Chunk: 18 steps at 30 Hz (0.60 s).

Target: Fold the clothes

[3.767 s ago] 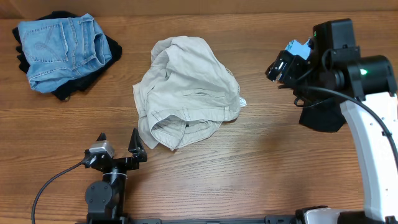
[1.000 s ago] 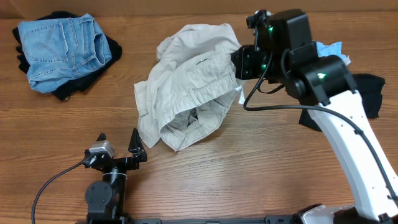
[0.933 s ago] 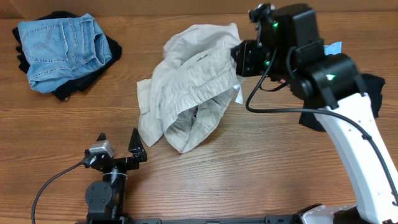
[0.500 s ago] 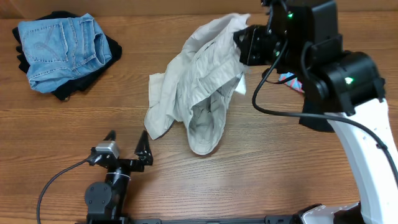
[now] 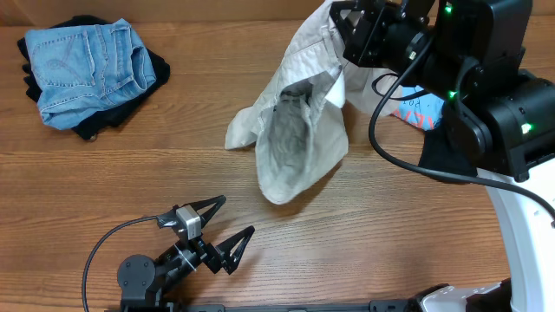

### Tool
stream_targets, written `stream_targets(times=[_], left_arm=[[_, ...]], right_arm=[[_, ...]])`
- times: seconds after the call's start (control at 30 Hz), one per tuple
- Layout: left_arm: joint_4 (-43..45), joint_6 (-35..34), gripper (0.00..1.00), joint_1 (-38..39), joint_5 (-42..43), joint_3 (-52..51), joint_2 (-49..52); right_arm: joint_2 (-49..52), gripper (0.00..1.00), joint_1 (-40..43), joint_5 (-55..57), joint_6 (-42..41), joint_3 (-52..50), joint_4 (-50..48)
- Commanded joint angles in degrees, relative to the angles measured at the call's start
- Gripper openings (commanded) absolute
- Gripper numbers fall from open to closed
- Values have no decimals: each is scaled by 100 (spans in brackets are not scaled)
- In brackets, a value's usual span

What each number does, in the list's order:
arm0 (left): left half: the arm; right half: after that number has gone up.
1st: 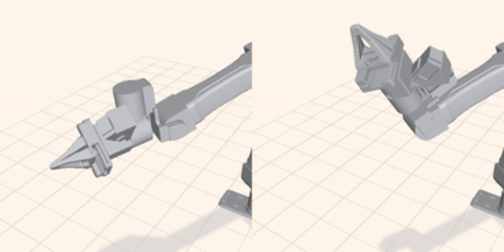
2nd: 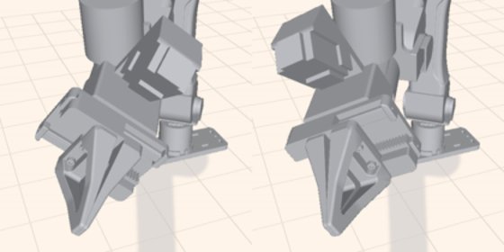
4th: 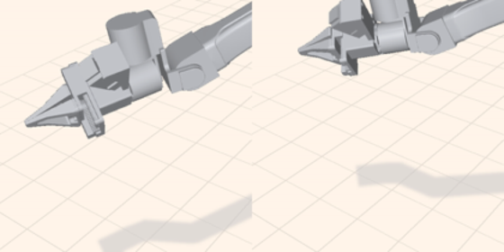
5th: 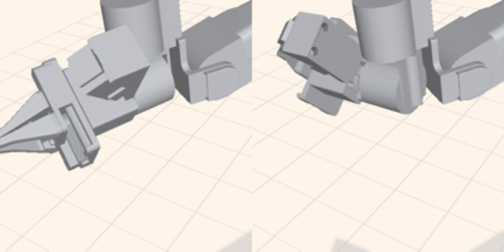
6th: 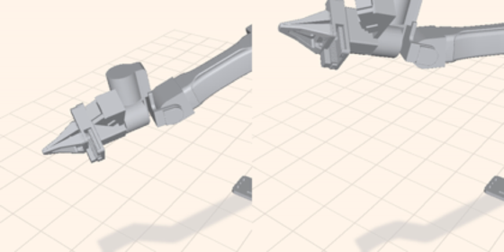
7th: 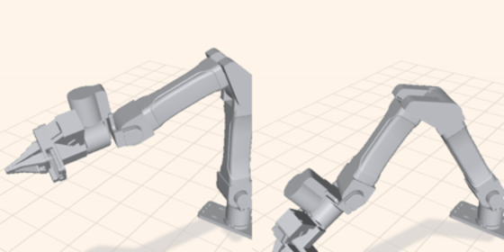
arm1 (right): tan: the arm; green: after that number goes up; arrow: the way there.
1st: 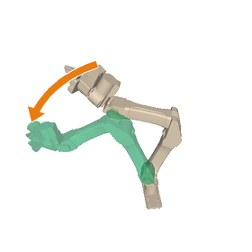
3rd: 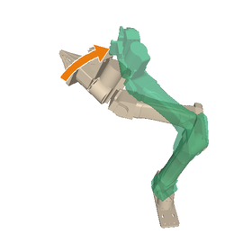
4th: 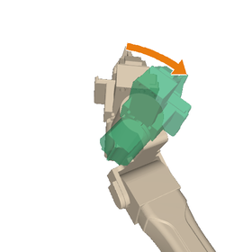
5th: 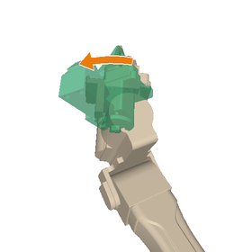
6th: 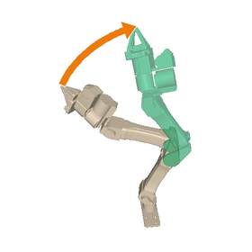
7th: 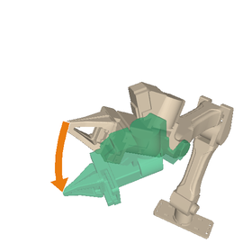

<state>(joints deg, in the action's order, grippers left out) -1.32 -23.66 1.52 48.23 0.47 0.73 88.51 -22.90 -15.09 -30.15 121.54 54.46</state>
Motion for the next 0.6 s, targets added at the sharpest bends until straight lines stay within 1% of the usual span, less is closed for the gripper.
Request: stream_targets(times=[0.0,0.03,0.1,0.17,0.23,0.27,0.33,0.4,0.5,0.53,0.57], left_arm=[[11,-101,100,39,98,81,-48],[11,-105,100,39,-96,188,-48],[2,-24,100,39,-861,691,-35],[-190,321,100,37,-1530,1364,160],[-730,774,100,37,-2024,2192,673],[-966,1075,100,39,-1993,2549,946],[-1128,1665,100,39,-1613,3088,1453],[-1126,1637,100,39,-1340,3206,1716],[-874,1687,100,39,-850,3263,2035],[-973,1711,100,39,-866,3368,2151],[-1239,1816,100,39,-1071,3571,2308]], right_arm=[[-173,4,13,-166,-168,236,-136],[-173,4,13,-166,-168,236,-116],[-173,4,13,-166,-190,236,-103],[-173,4,13,-166,-295,236,-105],[-173,4,13,-162,-295,236,-105],[-173,4,13,-151,-295,236,-105],[-173,4,13,-149,-293,236,-127],[-173,4,13,-149,-295,236,-166],[-173,4,13,-24,-291,236,-164],[-173,4,13,42,-291,236,-153],[-173,4,15,144,-293,236,-136]])
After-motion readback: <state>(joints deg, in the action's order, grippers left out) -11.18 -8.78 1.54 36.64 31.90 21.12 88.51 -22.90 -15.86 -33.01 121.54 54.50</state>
